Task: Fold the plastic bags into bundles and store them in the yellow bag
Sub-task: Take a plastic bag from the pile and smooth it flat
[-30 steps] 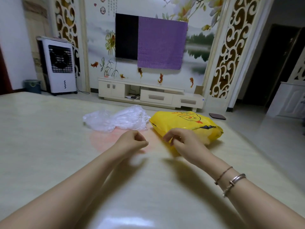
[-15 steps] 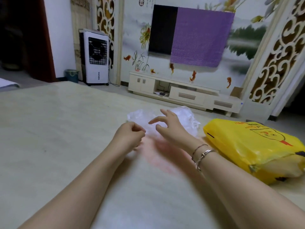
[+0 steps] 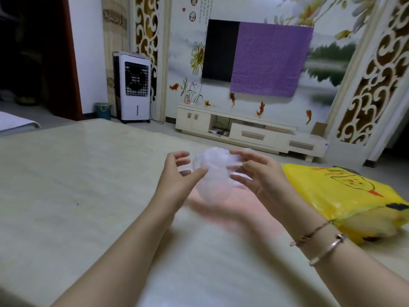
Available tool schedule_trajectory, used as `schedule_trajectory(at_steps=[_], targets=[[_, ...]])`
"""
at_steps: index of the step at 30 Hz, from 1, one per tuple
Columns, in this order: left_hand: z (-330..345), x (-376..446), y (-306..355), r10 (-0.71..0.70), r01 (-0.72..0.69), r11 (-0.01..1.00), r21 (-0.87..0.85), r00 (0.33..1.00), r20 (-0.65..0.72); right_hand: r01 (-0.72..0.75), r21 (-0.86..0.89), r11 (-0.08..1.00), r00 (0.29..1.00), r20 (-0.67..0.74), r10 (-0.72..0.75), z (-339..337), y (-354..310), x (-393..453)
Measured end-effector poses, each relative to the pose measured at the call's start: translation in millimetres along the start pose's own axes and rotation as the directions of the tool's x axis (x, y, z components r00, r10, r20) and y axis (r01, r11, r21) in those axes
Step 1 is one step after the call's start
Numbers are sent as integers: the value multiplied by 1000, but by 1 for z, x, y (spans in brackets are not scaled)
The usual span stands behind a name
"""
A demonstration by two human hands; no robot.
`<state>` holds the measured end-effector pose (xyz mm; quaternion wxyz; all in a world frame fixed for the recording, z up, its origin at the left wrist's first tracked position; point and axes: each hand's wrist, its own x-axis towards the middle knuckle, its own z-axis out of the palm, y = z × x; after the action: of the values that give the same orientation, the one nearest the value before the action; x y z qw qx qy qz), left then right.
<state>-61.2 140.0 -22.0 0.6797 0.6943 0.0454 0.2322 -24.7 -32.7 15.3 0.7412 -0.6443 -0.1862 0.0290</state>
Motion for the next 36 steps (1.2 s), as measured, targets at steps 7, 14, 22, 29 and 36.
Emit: schedule_trajectory(at_steps=[7,14,22,29,36], targets=[[12,-17,9,52,-53,999,1,988,143,-3,137,991,1000,14,1,-21,-4,-28],[20,-15,1,-148,164,986,1,890,432,-73,280,957,997,44,64,-32,1,-26],[21,-20,5,-126,161,980,-116,956,266,98,-242,965,952,-261,-162,-30,14,-31],[28,-27,8,-65,136,967,-213,948,310,-24,-432,902,990,-138,-40,-12,25,-40],[28,-21,4,-116,157,976,-150,961,250,-158,38,987,987,12,157,-9,23,-41]])
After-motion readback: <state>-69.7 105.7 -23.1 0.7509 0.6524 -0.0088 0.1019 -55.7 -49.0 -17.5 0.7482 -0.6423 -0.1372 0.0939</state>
